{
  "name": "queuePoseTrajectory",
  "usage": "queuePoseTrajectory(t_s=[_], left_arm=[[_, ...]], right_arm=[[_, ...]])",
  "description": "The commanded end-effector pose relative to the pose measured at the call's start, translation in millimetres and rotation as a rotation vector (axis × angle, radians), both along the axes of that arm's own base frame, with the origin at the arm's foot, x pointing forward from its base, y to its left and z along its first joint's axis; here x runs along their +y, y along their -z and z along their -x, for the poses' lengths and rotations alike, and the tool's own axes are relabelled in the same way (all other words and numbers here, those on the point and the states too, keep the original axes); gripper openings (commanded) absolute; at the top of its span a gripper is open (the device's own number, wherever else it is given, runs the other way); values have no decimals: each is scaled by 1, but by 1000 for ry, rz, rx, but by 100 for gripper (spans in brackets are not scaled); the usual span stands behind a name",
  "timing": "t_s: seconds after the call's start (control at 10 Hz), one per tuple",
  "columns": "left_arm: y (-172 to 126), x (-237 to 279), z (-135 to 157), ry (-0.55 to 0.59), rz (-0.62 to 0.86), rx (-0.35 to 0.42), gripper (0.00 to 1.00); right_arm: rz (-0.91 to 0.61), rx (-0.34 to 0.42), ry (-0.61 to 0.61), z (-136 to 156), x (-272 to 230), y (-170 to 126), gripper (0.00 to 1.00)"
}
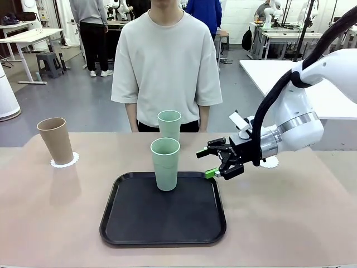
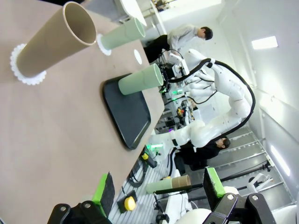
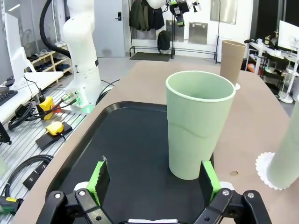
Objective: Place coasters on the table and set cups on them.
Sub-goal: Take one Reusable plastic cup from the Flat Tray and place it on a coaster set by the human.
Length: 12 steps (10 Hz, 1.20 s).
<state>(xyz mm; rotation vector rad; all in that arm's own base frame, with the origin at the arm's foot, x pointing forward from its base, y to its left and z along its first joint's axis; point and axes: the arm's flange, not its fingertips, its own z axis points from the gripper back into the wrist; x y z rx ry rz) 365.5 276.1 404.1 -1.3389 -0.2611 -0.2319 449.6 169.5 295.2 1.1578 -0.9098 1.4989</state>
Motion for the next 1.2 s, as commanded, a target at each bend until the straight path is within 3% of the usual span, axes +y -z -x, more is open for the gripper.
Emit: queuePoseTrajectory(t_s=[0.0, 0.1, 0.3, 0.6, 1.1], left_arm=[[-2, 0, 2, -4, -1, -3, 100], [-2, 0, 2, -4, -1, -3, 100], [-2, 0, 2, -4, -1, -3, 100], [-2, 0, 2, -4, -1, -3, 100], [-2, 0, 2, -4, -1, -3, 100]], right_arm=[[11, -4, 4, 1, -1, 0, 100], [0, 0, 0, 0, 0, 0, 100], [57, 1, 144, -14, 19, 17, 100], [63, 28, 244, -28, 36, 35, 100], [60, 31, 187, -30, 60, 44, 100]])
